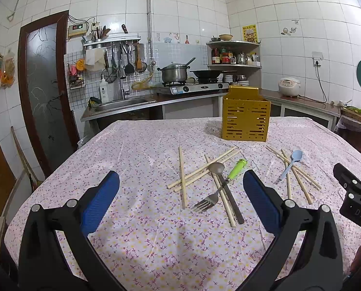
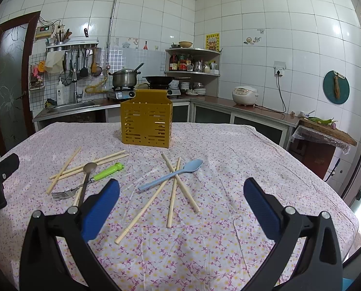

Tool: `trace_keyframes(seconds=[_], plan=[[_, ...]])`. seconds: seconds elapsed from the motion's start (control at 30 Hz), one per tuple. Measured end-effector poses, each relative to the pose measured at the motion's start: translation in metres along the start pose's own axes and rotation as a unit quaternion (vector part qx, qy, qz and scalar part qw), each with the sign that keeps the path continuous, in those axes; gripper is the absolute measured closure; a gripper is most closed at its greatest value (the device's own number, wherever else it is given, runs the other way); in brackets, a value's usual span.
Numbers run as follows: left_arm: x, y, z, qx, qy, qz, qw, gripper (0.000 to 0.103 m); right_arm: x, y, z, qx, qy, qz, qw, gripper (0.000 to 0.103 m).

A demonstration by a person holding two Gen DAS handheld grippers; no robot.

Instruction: Organize utensils

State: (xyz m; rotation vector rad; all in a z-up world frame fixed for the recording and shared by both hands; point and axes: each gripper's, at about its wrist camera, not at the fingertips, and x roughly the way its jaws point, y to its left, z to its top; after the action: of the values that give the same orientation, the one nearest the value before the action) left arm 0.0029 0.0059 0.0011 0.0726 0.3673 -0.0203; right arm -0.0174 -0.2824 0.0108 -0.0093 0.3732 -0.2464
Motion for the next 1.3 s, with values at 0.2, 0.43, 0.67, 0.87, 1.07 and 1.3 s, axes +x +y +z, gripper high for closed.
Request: trace_keyframes(seconds=[0.2,0.43,0.67,0.87,1.07,1.3], plan=[[0.0,0.0,0.0,0.002,-0.001,0.001,1.0,0.005,0.001,-0.001,0.0,0.0,0.0,0.001,1.0,0.004],[-0.001,0.002,0.0,0.001,-0.001,0.0,1.0,0.005,0.001,-0.001,0.0,0.0,0.0,0.001,1.0,0.004],[0.008,-0.007,0.001,0.002,0.005,-0.001,1.0,0.005,0.003,0.0,0.0,-0.002,0.002,0.001,1.0,0.004],[0.006,-0.004,0.001,0.004,0.004,-0.002,1.0,0.005,0.005,-0.001,0.0,0.001,0.004,0.004,1.0,0.004],[0.007,-0.004,0.001,0.003,0.004,-0.001,1.0,0.005,0.006,-0.002,-0.001,0.0,0.002,0.003,1.0,0.004],[0.007,-0.004,0.002,0.002,0.003,0.0,1.0,0.005,0.006,-0.004,-0.001,-0.001,0.0,0.003,1.0,0.004]])
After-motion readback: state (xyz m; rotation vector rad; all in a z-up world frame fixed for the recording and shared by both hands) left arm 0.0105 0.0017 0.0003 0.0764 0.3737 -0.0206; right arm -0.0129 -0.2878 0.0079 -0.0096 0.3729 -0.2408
